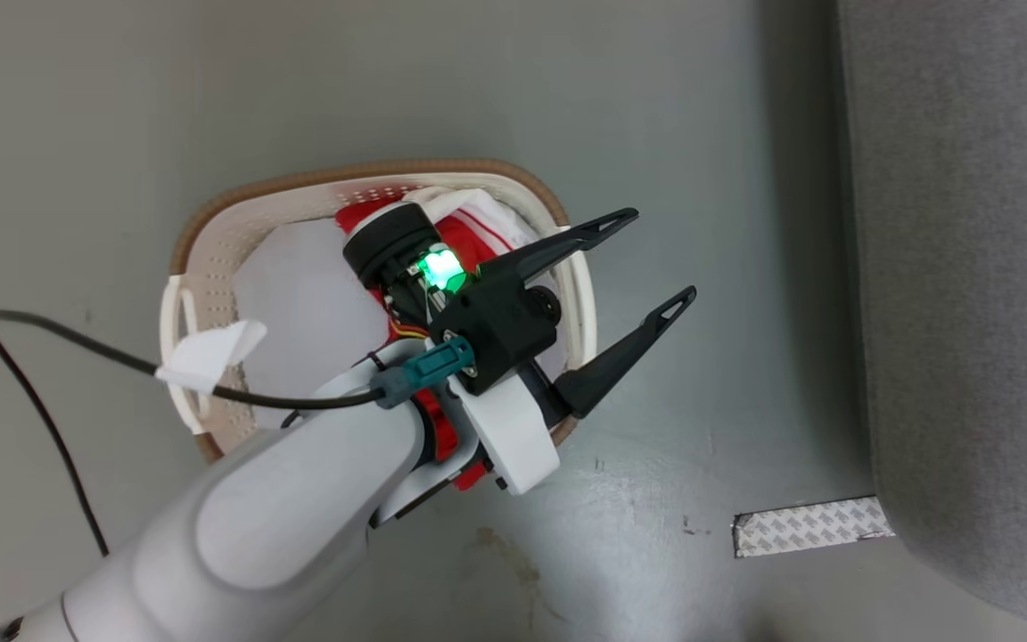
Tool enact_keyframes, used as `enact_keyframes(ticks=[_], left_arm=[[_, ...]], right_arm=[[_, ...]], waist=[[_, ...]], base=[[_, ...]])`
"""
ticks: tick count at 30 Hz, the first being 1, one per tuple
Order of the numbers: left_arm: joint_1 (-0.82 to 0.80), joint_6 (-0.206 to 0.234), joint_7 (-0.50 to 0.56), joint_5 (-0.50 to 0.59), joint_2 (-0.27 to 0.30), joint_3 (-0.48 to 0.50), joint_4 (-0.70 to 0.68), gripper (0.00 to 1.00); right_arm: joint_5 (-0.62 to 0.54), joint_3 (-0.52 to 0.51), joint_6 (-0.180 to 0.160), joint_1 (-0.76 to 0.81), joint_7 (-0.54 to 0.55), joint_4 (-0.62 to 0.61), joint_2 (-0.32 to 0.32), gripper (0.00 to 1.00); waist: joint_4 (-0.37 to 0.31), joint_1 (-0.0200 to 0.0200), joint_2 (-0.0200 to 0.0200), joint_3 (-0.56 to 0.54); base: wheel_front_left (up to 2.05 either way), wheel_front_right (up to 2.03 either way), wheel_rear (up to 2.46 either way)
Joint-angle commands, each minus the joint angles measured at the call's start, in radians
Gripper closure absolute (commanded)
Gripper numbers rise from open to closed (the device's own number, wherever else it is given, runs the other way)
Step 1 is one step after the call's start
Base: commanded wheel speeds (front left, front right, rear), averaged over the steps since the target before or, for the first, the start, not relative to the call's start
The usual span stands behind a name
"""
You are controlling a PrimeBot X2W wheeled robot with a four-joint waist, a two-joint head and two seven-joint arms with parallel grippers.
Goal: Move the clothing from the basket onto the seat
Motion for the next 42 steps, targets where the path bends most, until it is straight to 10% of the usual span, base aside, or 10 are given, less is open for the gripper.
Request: enact_keyframes(ticks=[1,4,6,13,15,42], left_arm=[[-0.005,0.001,-0.011,-0.008,-0.006,0.001,0.004,0.0],[-0.004,0.0,-0.021,-0.013,-0.008,-0.001,0.018,0.0],[0.0,0.001,-0.025,-0.016,-0.009,-0.002,0.026,0.0],[0.007,0.008,-0.042,-0.029,-0.014,-0.001,0.045,0.0],[0.008,0.009,-0.045,-0.033,-0.014,-0.002,0.051,0.0],[0.205,0.064,-0.138,-0.158,-0.04,0.018,0.183,0.0]], right_arm=[[-0.008,0.015,-0.002,-0.015,0.018,0.036,-0.016,1.0],[0.011,0.058,-0.002,-0.027,0.101,0.114,-0.018,1.0],[0.02,0.099,-0.002,-0.03,0.168,0.145,-0.03,0.78],[0.073,0.206,-0.002,-0.031,0.31,0.175,-0.059,0.53],[0.079,0.23,-0.002,-0.025,0.321,0.169,-0.073,0.0],[0.257,0.574,-0.002,0.2,0.439,-0.114,-0.229,0.0]], waist=[[0.011,-0.0002,-0.0001,0.002],[0.017,-0.0002,-0.0001,-0.005],[0.019,-0.0002,-0.0001,-0.013],[0.011,-0.0002,-0.0001,-0.043],[0.007,-0.0002,-0.0001,-0.054],[-0.009,-0.0002,-0.0001,-0.52]], base=[[0.0,0.0,0.0],[0.0,0.0,0.0],[0.0,0.0,0.0],[0.0,0.0,0.0],[0.0,0.0,0.0],[0.0,0.0,0.0]])
